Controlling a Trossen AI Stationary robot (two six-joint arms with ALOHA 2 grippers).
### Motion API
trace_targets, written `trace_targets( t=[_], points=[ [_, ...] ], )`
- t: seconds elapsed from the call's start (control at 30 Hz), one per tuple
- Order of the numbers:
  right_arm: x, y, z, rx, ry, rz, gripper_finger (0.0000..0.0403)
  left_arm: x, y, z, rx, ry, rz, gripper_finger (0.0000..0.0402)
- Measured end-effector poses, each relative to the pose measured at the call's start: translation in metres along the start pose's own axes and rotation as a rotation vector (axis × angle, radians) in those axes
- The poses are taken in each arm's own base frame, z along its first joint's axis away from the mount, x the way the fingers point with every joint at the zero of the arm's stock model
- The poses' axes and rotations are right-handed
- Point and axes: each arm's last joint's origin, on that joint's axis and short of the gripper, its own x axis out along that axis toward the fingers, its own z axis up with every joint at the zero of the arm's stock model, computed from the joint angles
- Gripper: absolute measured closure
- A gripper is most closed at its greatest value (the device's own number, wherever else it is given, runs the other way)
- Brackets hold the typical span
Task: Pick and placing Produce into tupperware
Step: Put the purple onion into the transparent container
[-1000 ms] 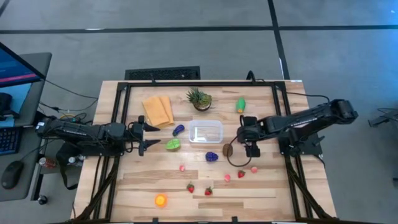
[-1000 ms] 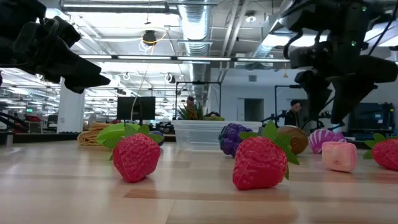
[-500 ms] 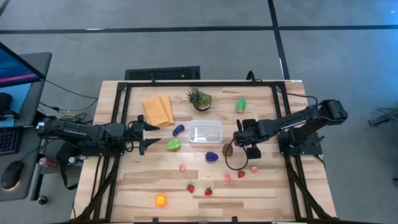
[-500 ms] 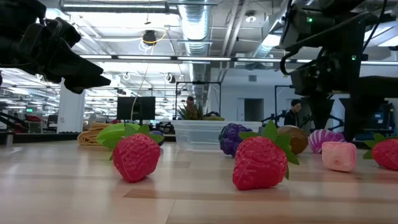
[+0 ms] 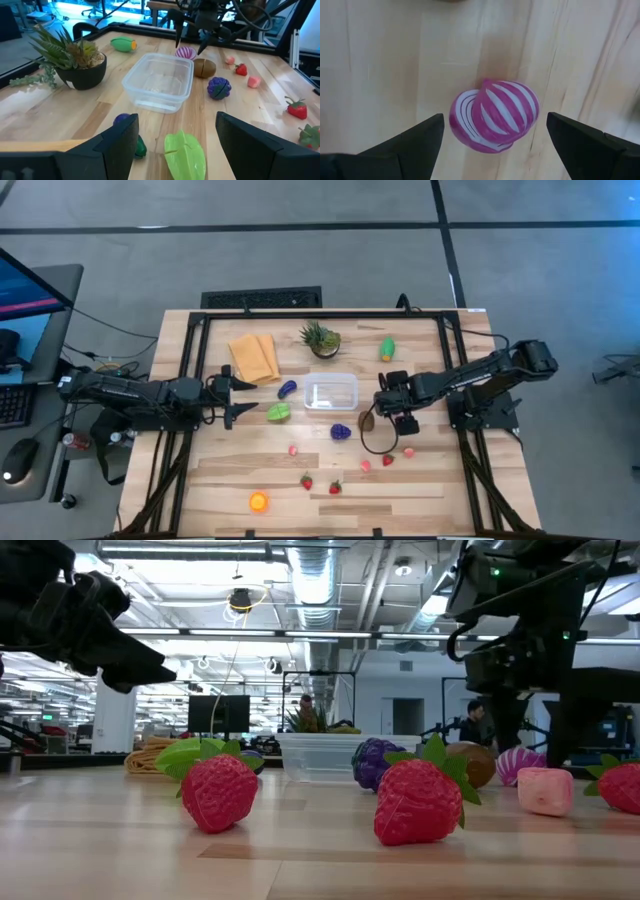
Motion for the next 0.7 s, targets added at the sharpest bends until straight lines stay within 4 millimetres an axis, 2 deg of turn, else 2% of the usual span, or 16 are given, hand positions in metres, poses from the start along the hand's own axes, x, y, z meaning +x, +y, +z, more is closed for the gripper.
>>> trace_targets(
  t=[0.27,0.7],
  points=[
    [0.0,-0.0002,0.0038,-0.054,-0.037,-0.008,0.0057,0.0,0.0006,-0.0014,-0.008,0.013,0.013,0.0146],
    [0.0001,-0.0008,0.0039,-0.025,-0.04,-0.003,0.0058,-0.0001,0.0008,-0.0026,-0.027,0.025,0.015,0.0146]
  ],
)
